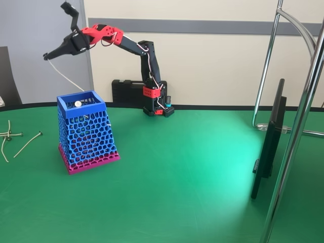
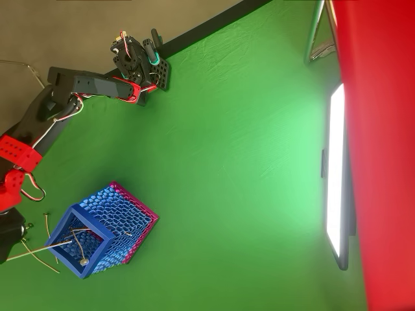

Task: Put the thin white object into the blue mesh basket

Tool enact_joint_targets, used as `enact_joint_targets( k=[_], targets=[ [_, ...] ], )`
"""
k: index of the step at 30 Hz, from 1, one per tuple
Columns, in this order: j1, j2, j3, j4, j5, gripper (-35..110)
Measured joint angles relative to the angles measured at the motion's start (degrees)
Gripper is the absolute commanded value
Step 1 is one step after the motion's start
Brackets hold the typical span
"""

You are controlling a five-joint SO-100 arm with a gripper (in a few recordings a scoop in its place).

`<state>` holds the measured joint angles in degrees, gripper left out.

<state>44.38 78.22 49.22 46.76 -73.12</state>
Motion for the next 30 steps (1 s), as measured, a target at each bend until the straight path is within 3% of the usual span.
enact_joint_targets(
  k=[30],
  targets=[
    [-3.16, -1.58, 11.43, 8.09, 6.94, 21]
  ],
)
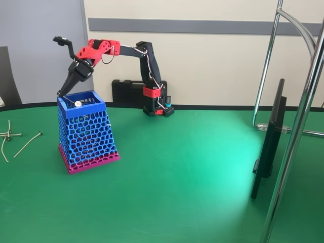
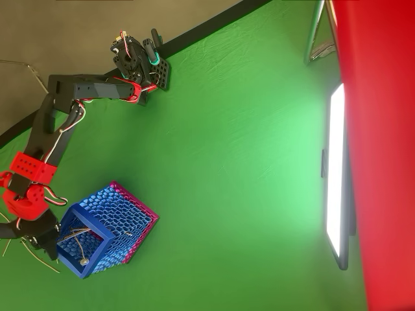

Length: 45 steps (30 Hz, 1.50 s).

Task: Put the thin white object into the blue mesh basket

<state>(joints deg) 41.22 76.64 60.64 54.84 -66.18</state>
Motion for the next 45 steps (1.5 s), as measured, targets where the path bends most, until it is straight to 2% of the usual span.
enact_joint_targets(
  k=[13, 30, 45],
  targets=[
    [-4.92, 5.89, 2.72, 3.96, 4.39, 22],
    [-14.68, 20.57, 16.70, 4.04, 13.27, 23],
    [-25.14, 41.31, 45.00, -5.36, 23.55, 19]
  ],
)
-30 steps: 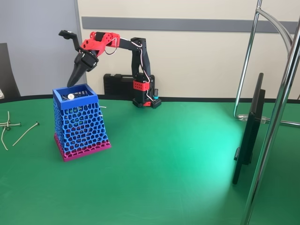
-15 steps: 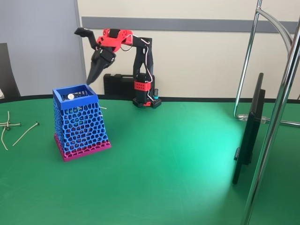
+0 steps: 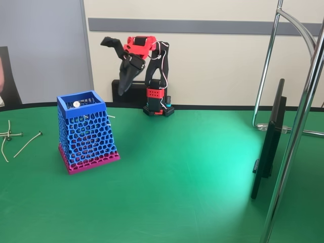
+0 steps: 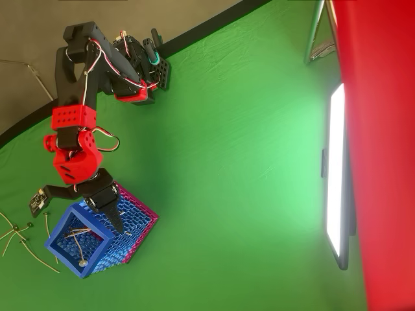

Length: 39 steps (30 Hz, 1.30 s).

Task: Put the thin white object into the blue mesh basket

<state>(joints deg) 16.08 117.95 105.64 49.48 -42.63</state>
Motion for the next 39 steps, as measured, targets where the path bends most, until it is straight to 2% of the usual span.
enact_joint_targets(
  k=[6, 13, 16, 19, 31, 39],
  targets=[
    [-3.78, 9.67, 11.87, -3.96, 4.75, 18],
    [-8.96, 26.63, 33.57, -10.63, 13.97, 15],
    [-10.55, 33.75, 40.61, -10.99, 16.08, 9],
    [-12.13, 44.65, 49.39, -10.90, 18.72, 0],
    [-12.74, 70.22, 69.17, -6.68, 26.72, 0],
    [-12.92, 72.16, 70.58, -2.90, 33.13, 1]
  ],
)
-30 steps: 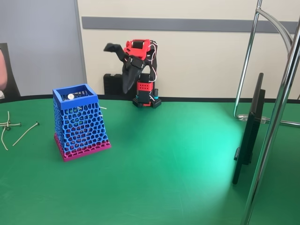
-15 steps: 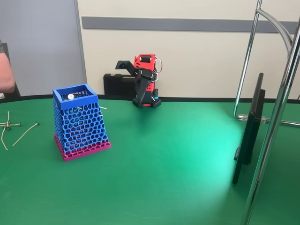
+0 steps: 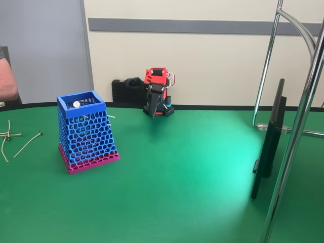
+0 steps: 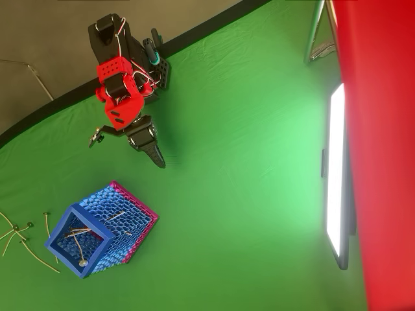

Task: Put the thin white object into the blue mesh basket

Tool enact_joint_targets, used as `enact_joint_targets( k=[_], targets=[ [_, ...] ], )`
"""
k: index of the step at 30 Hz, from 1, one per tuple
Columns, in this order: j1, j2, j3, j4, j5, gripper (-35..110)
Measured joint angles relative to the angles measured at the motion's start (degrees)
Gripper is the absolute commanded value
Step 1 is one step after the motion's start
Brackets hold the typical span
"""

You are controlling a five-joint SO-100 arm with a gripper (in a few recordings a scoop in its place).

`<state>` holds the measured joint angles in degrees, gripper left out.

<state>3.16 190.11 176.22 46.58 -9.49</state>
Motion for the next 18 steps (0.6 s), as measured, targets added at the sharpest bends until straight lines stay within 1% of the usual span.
enact_joint_targets(
  k=[7, 18],
  targets=[
    [0.26, 0.00, 0.00, 2.55, 4.92, 1],
    [0.70, 0.00, 0.00, 2.55, 5.45, 1]
  ],
)
